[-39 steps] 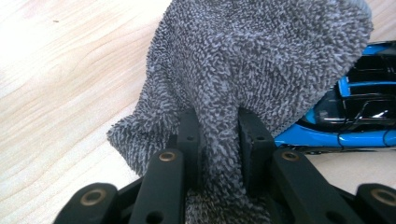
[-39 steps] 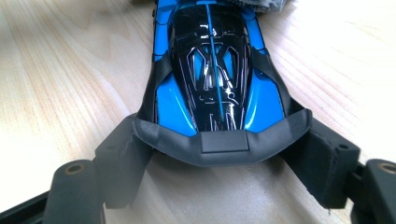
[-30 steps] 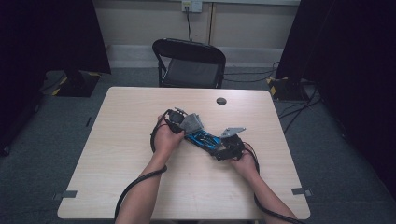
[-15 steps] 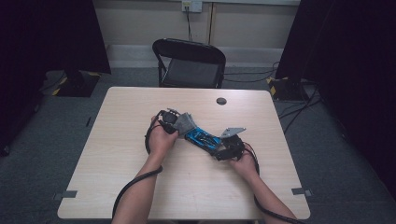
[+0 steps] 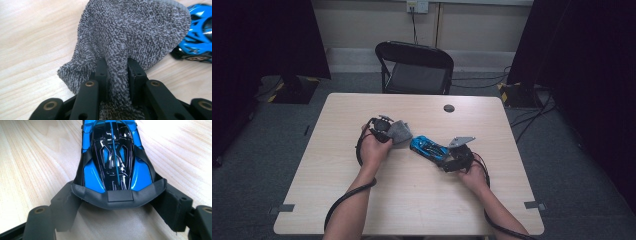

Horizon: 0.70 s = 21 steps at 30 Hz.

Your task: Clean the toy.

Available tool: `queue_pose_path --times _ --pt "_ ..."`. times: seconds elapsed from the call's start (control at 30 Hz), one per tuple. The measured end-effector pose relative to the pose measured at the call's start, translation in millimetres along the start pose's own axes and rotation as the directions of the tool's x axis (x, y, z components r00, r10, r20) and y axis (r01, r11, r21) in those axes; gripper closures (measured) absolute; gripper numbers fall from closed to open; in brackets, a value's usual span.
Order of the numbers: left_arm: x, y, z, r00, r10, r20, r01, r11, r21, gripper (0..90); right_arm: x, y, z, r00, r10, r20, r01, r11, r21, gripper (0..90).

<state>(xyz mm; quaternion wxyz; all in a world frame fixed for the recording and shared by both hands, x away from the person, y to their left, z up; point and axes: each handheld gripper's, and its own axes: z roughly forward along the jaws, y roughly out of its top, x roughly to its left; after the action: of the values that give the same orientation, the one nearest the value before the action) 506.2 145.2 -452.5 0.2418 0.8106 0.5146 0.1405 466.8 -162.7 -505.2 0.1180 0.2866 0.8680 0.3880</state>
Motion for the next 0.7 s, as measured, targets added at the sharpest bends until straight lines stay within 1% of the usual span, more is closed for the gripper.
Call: queue_pose_path --times 0.17,0.33,0.5,0.7 --pt "1.8 -0.1 -12.8 0.9999 -0.003 0.013 0.003 0.9996 -0.027 73.8 0.1 -0.1 -0.1 1.0 0.0 0.001 0.0 1.0 0.0 25.3" --pt "-1.6 0.1 -20.4 0.9994 -0.002 0.034 0.004 0.9991 -0.042 73.9 0.2 -0.1 -0.1 1.0 0.0 0.001 0.0 1.0 0.0 25.3" --pt "-12.8 5.1 -27.4 0.9983 0.031 0.048 -0.028 0.9973 -0.068 73.9 0.3 -0.2 -0.2 1.0 0.001 0.002 -0.001 1.0 0.0 25.3" --pt "-34.3 12.5 -36.6 0.9928 0.082 0.087 -0.072 0.9915 -0.108 73.9 0.3 -0.2 -0.2 1.0 0.002 0.001 -0.002 1.0 0.0 25.3"
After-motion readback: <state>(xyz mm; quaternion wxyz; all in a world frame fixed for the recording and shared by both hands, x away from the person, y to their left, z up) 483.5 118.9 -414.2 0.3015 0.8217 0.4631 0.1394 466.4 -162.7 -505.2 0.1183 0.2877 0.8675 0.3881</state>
